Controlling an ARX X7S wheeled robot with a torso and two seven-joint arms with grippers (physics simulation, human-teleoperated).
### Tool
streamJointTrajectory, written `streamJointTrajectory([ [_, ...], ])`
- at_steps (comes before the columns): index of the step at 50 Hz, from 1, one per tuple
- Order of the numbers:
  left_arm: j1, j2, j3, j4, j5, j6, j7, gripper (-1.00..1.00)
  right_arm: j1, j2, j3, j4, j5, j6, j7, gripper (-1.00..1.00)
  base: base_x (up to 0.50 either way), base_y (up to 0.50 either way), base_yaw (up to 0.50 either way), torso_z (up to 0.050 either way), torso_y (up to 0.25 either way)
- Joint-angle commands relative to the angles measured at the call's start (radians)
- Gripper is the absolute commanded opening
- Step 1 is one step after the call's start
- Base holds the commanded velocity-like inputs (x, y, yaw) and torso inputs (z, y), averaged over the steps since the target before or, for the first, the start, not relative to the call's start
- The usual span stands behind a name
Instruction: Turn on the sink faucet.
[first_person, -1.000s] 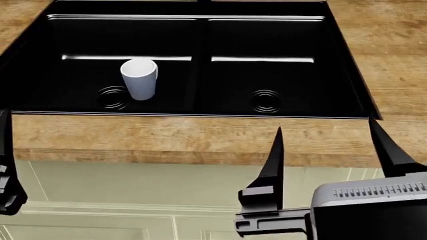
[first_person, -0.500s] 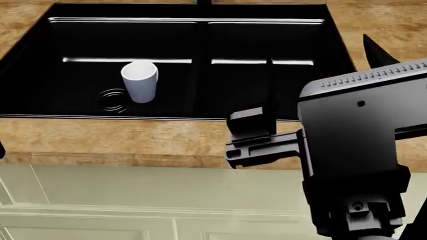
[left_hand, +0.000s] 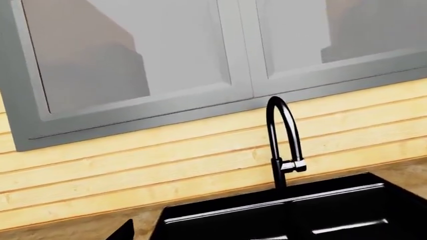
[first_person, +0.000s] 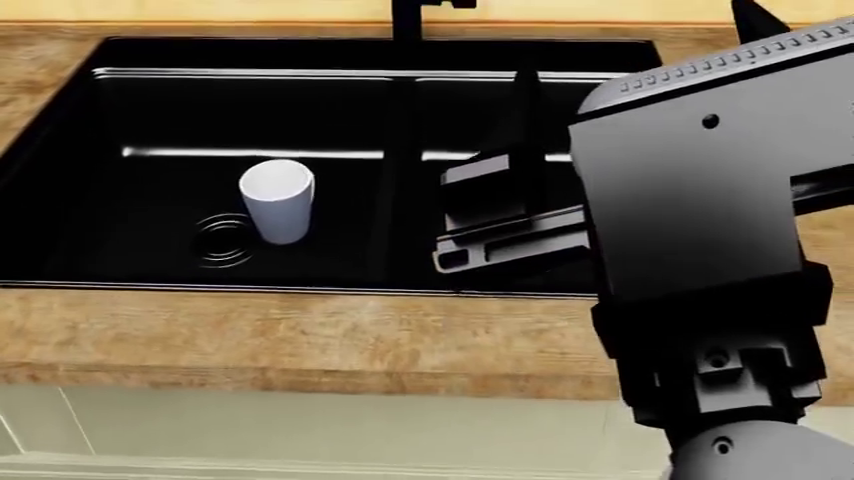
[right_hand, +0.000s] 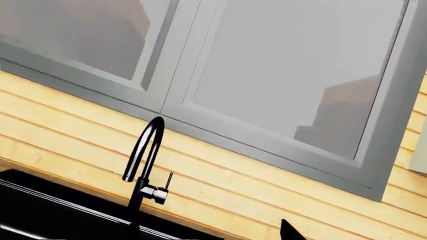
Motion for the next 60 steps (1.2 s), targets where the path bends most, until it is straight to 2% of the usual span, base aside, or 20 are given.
streamJointTrajectory([
  [1, 0.017, -0.011, -0.014, 0.000, -0.010, 0.012, 0.009, 1.00, 0.041, -0.006, -0.012, -0.001, 0.041, 0.024, 0.030, 1.00, 0.40, 0.00, 0.00, 0.050, 0.029],
  [9, 0.052, -0.016, -0.025, -0.001, 0.016, 0.025, 0.028, 1.00, 0.058, -0.011, -0.028, 0.005, 0.044, 0.026, 0.036, 1.00, 0.38, 0.00, 0.00, 0.050, 0.030],
  [40, 0.041, -0.015, -0.008, -0.004, 0.020, 0.024, 0.028, 1.00, 0.016, 0.036, -0.007, -0.006, 0.050, -0.023, 0.047, 1.00, 0.32, 0.00, 0.00, 0.050, 0.033],
  [60, 0.064, -0.017, -0.014, -0.001, 0.029, 0.039, 0.041, 1.00, 0.049, 0.020, -0.055, 0.004, 0.043, -0.015, 0.052, 1.00, 0.29, 0.00, 0.00, 0.050, 0.034],
])
